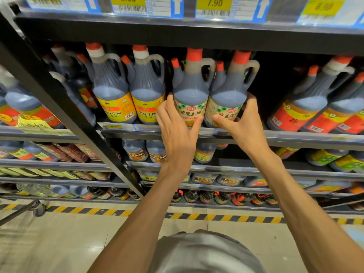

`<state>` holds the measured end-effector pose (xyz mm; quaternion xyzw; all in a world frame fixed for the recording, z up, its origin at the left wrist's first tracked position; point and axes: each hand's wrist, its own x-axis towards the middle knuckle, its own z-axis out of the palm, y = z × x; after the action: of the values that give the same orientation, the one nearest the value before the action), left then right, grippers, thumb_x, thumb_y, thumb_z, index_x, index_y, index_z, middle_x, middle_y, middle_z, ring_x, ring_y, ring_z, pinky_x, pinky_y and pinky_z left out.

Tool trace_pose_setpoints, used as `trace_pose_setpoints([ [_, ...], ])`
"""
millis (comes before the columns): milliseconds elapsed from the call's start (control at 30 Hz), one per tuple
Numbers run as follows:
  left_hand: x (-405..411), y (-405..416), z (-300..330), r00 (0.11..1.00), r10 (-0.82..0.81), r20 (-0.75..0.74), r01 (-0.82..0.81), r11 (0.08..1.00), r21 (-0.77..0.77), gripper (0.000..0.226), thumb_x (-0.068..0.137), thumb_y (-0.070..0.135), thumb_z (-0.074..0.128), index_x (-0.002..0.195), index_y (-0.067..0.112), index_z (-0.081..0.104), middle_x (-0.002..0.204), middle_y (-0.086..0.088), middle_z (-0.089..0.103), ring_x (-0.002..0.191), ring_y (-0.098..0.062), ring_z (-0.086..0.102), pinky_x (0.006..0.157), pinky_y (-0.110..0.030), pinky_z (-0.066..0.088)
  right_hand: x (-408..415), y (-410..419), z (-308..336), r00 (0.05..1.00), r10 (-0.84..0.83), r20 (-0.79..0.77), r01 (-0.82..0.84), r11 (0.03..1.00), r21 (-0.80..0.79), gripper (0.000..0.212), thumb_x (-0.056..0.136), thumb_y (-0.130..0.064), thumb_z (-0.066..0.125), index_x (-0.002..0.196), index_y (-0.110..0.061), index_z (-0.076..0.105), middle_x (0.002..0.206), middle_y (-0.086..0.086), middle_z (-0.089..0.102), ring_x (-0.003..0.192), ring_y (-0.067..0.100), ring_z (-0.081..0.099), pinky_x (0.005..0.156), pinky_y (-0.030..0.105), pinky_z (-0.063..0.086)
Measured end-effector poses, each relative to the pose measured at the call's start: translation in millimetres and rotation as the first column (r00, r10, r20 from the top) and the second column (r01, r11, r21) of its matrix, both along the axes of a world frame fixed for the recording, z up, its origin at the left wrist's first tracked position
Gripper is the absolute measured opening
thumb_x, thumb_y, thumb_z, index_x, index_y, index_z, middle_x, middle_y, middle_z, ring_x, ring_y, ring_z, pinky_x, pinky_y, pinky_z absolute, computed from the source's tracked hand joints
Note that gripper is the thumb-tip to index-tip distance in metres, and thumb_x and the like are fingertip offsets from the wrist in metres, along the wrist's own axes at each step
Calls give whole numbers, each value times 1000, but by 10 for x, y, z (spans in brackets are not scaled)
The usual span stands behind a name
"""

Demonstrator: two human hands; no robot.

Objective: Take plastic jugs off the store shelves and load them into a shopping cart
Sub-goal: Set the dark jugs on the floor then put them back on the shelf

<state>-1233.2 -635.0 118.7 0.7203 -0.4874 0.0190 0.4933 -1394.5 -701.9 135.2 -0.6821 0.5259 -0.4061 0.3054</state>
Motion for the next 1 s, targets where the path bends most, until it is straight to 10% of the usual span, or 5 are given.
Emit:
trace_pose_setpoints([
  [1000,45,63,-44,1000,16,27,-16,1000,-8,66,99,32,64,150,1,35,141,-13,42,131,-29,45,107,-43,43,146,67,0,999,-40,19,40,999,-34,90,70,-52,89,138,-22,38,132,-3,57,120,6,61,94,40,59],
])
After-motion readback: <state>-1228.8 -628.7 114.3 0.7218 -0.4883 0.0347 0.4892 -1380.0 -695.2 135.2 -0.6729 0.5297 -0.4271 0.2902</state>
